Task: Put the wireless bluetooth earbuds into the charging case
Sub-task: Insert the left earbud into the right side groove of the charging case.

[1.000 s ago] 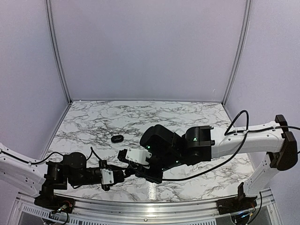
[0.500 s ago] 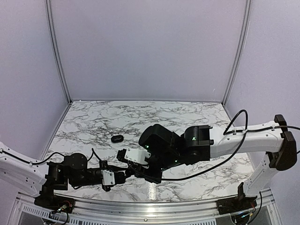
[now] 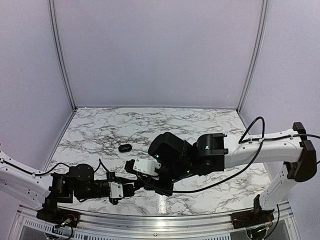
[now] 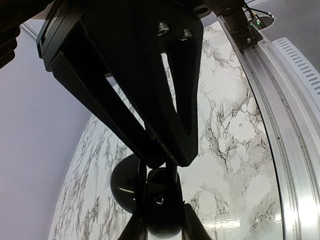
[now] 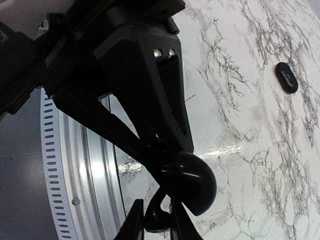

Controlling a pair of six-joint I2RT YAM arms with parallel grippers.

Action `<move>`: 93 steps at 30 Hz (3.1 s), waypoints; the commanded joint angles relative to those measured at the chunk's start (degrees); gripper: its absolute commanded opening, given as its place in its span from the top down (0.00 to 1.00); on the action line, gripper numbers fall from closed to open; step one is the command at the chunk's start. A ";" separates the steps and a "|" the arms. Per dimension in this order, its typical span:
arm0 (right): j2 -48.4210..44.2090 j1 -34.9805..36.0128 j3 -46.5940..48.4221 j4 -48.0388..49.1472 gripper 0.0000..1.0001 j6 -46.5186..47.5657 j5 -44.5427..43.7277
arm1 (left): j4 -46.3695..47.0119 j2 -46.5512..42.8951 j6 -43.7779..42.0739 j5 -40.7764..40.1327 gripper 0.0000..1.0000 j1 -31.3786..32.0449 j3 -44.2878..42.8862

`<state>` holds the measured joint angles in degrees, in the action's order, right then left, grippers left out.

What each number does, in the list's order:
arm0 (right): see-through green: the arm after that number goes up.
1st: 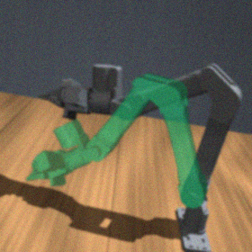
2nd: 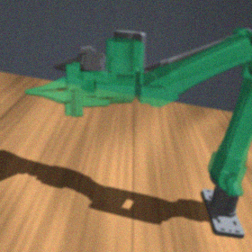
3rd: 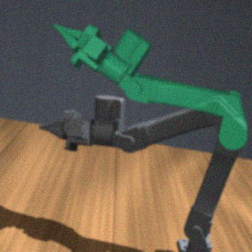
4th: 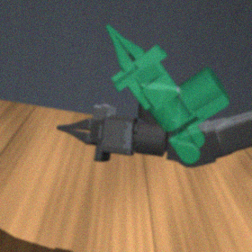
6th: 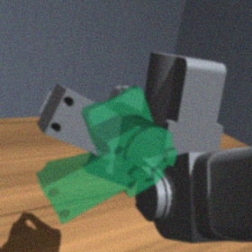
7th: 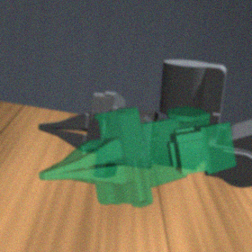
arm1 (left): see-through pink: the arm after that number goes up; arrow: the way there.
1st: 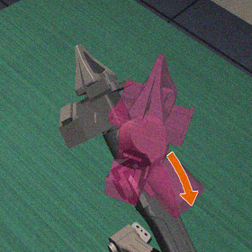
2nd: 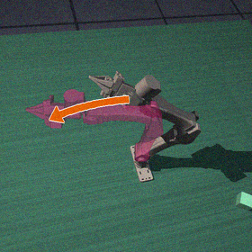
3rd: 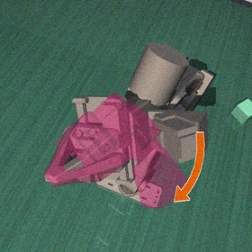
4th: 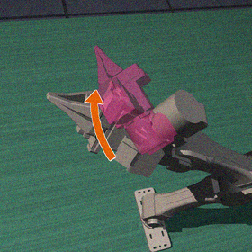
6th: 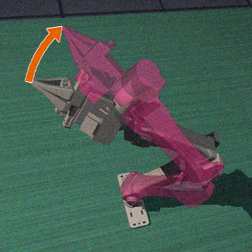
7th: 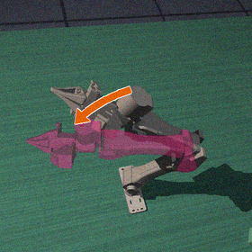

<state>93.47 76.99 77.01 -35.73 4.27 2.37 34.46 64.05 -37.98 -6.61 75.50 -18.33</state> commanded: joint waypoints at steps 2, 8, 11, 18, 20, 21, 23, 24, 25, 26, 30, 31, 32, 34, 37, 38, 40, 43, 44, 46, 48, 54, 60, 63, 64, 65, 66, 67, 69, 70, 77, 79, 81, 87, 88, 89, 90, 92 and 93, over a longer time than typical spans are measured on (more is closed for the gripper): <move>-2.22 0.53 2.96 1.33 1.00 -0.98 1.07 | 3.55 -0.99 0.55 -1.05 1.00 0.32 -0.39; -3.96 0.53 2.30 2.77 1.00 -1.61 1.35 | 5.07 -2.99 1.97 -1.17 1.00 0.12 0.82; -3.91 0.53 2.18 3.37 1.00 -1.67 1.78 | 5.26 -3.14 2.32 -1.21 1.00 0.08 1.09; -4.64 0.53 2.87 3.15 1.00 -1.99 1.15 | 5.49 -2.80 2.56 -1.22 1.00 0.08 1.19; -4.30 0.53 2.66 3.07 1.00 -1.94 1.14 | 5.52 -2.77 2.59 -1.14 1.00 0.08 1.19; -4.08 0.51 2.48 3.08 1.00 -1.91 1.09 | 5.54 -2.70 2.56 -0.99 1.00 0.04 1.11; -3.62 0.53 2.55 3.03 1.00 -1.82 0.84 | 5.58 -2.82 2.56 -0.84 1.00 0.04 1.02; -3.45 0.46 2.53 3.03 1.00 -1.75 0.69 | 5.54 -2.92 2.48 -0.70 1.00 0.03 1.01; -3.28 0.52 2.53 3.07 1.00 -1.73 0.43 | 5.53 -2.98 2.47 -0.62 1.00 0.06 1.01; -3.10 0.53 2.53 3.04 1.00 -1.72 0.32 | 5.50 -3.09 2.47 -0.52 1.00 0.04 1.01; -2.57 0.53 2.32 2.87 1.00 -1.81 0.24 | 5.55 -3.32 2.73 -0.45 1.00 0.06 1.01; -2.40 0.53 2.27 2.75 1.00 -1.81 0.19 | 5.53 -3.32 2.81 -0.44 1.00 0.08 1.01; -2.06 0.53 2.26 2.59 1.00 -1.77 0.07 | 5.55 -3.32 2.82 -0.38 1.00 0.08 1.01; -1.66 0.52 2.35 2.21 1.00 -1.72 -0.49 | 5.58 -3.32 2.83 -0.41 1.00 0.08 0.95; -1.13 0.53 2.53 1.63 1.00 -1.64 -0.61 | 5.64 -3.32 2.82 -0.33 1.00 0.07 0.86; -0.99 0.53 2.53 1.54 1.00 -1.64 -0.78 | 5.67 -3.24 2.82 -0.19 1.00 0.07 0.84; -0.72 0.53 2.66 1.36 1.00 -1.53 -1.23 | 5.70 -3.32 2.73 -0.02 1.00 0.07 0.79; -0.21 0.53 3.20 1.35 1.00 -1.48 -1.71 | 5.79 -3.23 2.66 0.10 1.00 0.07 0.66; -0.03 0.57 3.41 1.30 1.00 -1.46 -1.87 | 5.84 -3.23 2.65 0.13 1.00 0.08 0.66; 0.48 0.53 4.06 1.14 1.00 -1.61 -2.10 | 6.01 -3.15 2.89 0.26 1.00 0.08 0.57; 0.93 0.48 4.71 0.84 1.00 -1.91 -2.11 | 7.18 -3.04 3.47 0.46 1.00 0.03 0.80; 1.19 0.44 6.94 0.03 0.91 -1.83 -4.07 | 13.34 -2.87 6.96 1.91 1.00 -0.29 2.69; 0.45 0.46 8.33 -0.42 0.84 -1.64 -4.02 | 17.58 -3.09 9.91 2.80 1.00 -1.16 3.96; 0.14 0.44 8.68 -0.58 0.80 -1.36 -4.17 | 18.73 -3.51 11.32 3.64 1.00 -1.89 4.47; 0.13 0.44 8.97 -0.63 0.77 -1.29 -4.21 | 18.87 -3.76 11.62 3.90 1.00 -2.08 4.52; 0.13 0.46 9.09 -0.65 0.76 -1.22 -4.22 | 18.91 -3.91 11.69 4.15 1.00 -2.19 4.53; 0.13 0.44 9.24 -0.64 0.74 -1.20 -4.15 | 18.92 -4.12 11.76 4.28 1.00 -2.27 4.53; 0.13 0.47 9.35 -0.79 0.72 -1.20 -4.06 | 18.96 -4.27 11.78 4.43 1.00 -2.29 4.53; -0.16 0.53 9.39 -0.79 0.68 -1.26 -3.89 | 18.97 -4.37 11.86 4.50 1.00 -2.38 4.61; -0.29 0.53 9.38 -0.81 0.65 -1.36 -3.87 | 18.98 -4.45 12.01 4.55 1.00 -2.38 4.68; -2.10 0.53 8.46 -0.40 0.57 -1.77 -4.46 | 19.07 -4.79 12.69 5.10 1.00 -2.75 4.79; -3.09 0.53 7.70 0.22 0.55 -1.76 -4.65 | 19.07 -4.79 13.02 5.43 1.00 -2.95 4.79; -4.11 0.48 6.82 0.99 0.54 -1.68 -4.19 | 19.07 -4.76 13.34 5.76 1.00 -3.16 4.83; -6.75 0.53 4.37 2.28 0.46 -0.98 -3.22 | 19.07 -4.93 14.01 6.42 1.00 -3.77 4.79; -7.00 0.53 4.23 2.34 0.45 -0.90 -3.15 | 19.07 -4.96 14.16 6.43 1.00 -3.86 4.79; -7.21 0.53 4.06 2.41 0.45 -0.93 -3.12 | 19.07 -4.92 14.28 6.44 1.00 -3.98 4.79; -7.43 0.53 3.96 2.29 0.45 -0.81 -3.01 | 19.07 -4.98 14.37 6.44 1.00 -4.04 4.79; -8.40 0.53 3.48 2.22 0.45 -0.55 -2.98 | 19.07 -5.12 14.62 7.58 1.00 -4.21 4.84; -9.19 0.53 2.95 2.57 0.45 -0.39 -2.06 | 19.07 -5.35 14.73 8.34 1.00 -4.34 4.87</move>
<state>86.98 77.36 81.08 -34.89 3.25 -0.58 51.00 60.27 -24.36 -0.91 71.77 -13.72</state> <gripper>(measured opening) 0.552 0.223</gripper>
